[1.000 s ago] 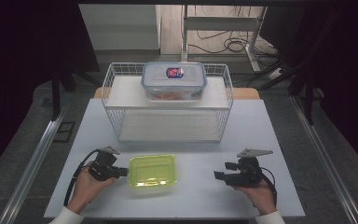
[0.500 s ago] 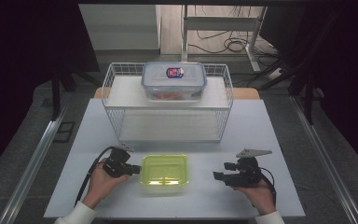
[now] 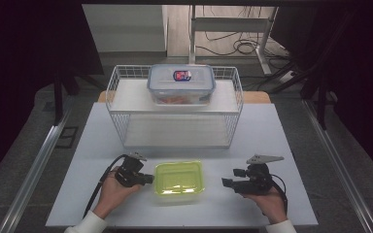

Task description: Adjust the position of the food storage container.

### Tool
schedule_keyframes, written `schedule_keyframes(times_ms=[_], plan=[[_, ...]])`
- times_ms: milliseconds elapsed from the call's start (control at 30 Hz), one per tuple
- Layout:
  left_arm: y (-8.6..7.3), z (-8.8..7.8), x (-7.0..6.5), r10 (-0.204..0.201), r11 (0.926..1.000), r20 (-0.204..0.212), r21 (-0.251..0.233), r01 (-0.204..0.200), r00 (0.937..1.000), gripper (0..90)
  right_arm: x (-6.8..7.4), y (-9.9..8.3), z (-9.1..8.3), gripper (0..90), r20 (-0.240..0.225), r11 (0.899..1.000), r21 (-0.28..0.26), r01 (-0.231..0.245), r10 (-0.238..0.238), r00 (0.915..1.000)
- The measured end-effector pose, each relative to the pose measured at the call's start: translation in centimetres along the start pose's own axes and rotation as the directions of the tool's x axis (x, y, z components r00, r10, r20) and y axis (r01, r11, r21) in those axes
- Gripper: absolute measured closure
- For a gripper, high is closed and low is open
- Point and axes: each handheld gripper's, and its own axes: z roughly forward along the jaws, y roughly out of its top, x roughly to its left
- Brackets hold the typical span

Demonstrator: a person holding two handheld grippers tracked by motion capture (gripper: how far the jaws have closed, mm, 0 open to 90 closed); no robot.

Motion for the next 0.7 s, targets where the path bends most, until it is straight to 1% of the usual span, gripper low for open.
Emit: schedule_keyframes(times_ms=[100, 133, 200, 233, 267, 300, 333, 367, 433, 467, 500, 533, 567, 600, 700], plan=[[-0.2, -0.8, 0.3, -0.012, 0.9992, -0.019, -0.039, 0.011, 0.9998, 89.4, 0.2, 0.1, -0.1, 31.6, -0.026, 1.000, -0.016, -0.009, 0.009, 0.9996], [-0.3, -1.1, 0.4, -0.018, 0.9987, -0.013, -0.047, 0.017, 0.9998, 89.3, 0.4, 0.2, -0.1, 31.6, -0.039, 1.000, -0.021, -0.014, 0.013, 0.9991], [-0.7, -1.9, 0.5, -0.034, 0.9954, -0.009, -0.090, 0.034, 0.9994, 87.9, 0.6, 0.2, -0.1, 31.6, -0.051, 0.999, -0.028, -0.015, 0.013, 0.9986], [-0.9, -2.2, 0.4, -0.035, 0.9938, -0.011, -0.106, 0.033, 0.9993, 85.5, 0.7, 0.2, -0.1, 31.6, -0.055, 0.999, -0.033, -0.013, 0.012, 0.9984], [-1.1, -2.6, 0.4, -0.032, 0.9927, -0.018, -0.117, 0.029, 0.9993, 82.3, 0.8, 0.2, -0.1, 31.5, -0.056, 0.999, -0.034, -0.014, 0.012, 0.9984], [-1.3, -3.0, 0.3, -0.037, 0.9910, -0.021, -0.129, 0.033, 0.9991, 76.1, 0.8, 0.3, -0.1, 31.0, -0.059, 0.999, -0.035, -0.017, 0.015, 0.9982], [-1.5, -3.4, 0.3, -0.050, 0.9878, -0.009, -0.148, 0.048, 0.9987, 69.5, 0.9, 0.2, 0.0, 30.4, -0.063, 0.999, -0.041, -0.020, 0.018, 0.9979], [-1.6, -3.7, 0.3, -0.060, 0.9857, -0.001, -0.158, 0.059, 0.9982, 58.9, 1.0, 0.3, 0.0, 29.3, -0.069, 0.999, -0.043, -0.023, 0.020, 0.9974], [-1.8, -4.3, 0.4, -0.087, 0.9789, 0.006, -0.185, 0.086, 0.9962, 47.6, 1.1, 0.3, 0.1, 28.4, -0.073, 0.999, -0.046, -0.023, 0.019, 0.9971], [-1.9, -4.6, 0.5, -0.105, 0.9744, 0.015, -0.199, 0.105, 0.9944, 42.5, 1.1, 0.3, 0.1, 27.8, -0.076, 0.999, -0.047, -0.023, 0.019, 0.9969], [-2.0, -4.8, 0.6, -0.113, 0.9715, 0.027, -0.207, 0.116, 0.9933, 36.9, 1.2, 0.3, 0.1, 27.1, -0.077, 0.999, -0.049, -0.022, 0.018, 0.9969], [-2.1, -5.0, 0.6, -0.124, 0.9677, 0.049, -0.215, 0.131, 0.9911, 34.5, 1.2, 0.3, 0.1, 26.8, -0.078, 0.998, -0.051, -0.023, 0.019, 0.9968], [-2.2, -5.2, 0.7, -0.126, 0.9650, 0.069, -0.223, 0.138, 0.9897, 32.6, 1.2, 0.3, 0.1, 26.6, -0.081, 0.998, -0.052, -0.024, 0.019, 0.9965], [-2.3, -5.3, 0.6, -0.128, 0.9637, 0.071, -0.227, 0.141, 0.9893, 31.1, 1.2, 0.3, 0.1, 26.6, -0.083, 0.998, -0.054, -0.022, 0.017, 0.9964], [-2.3, -5.4, 0.4, -0.115, 0.9616, 0.069, -0.242, 0.129, 0.9909, 31.5, 1.3, 0.3, 0.2, 26.6, -0.086, 0.998, -0.058, -0.019, 0.014, 0.9962]])
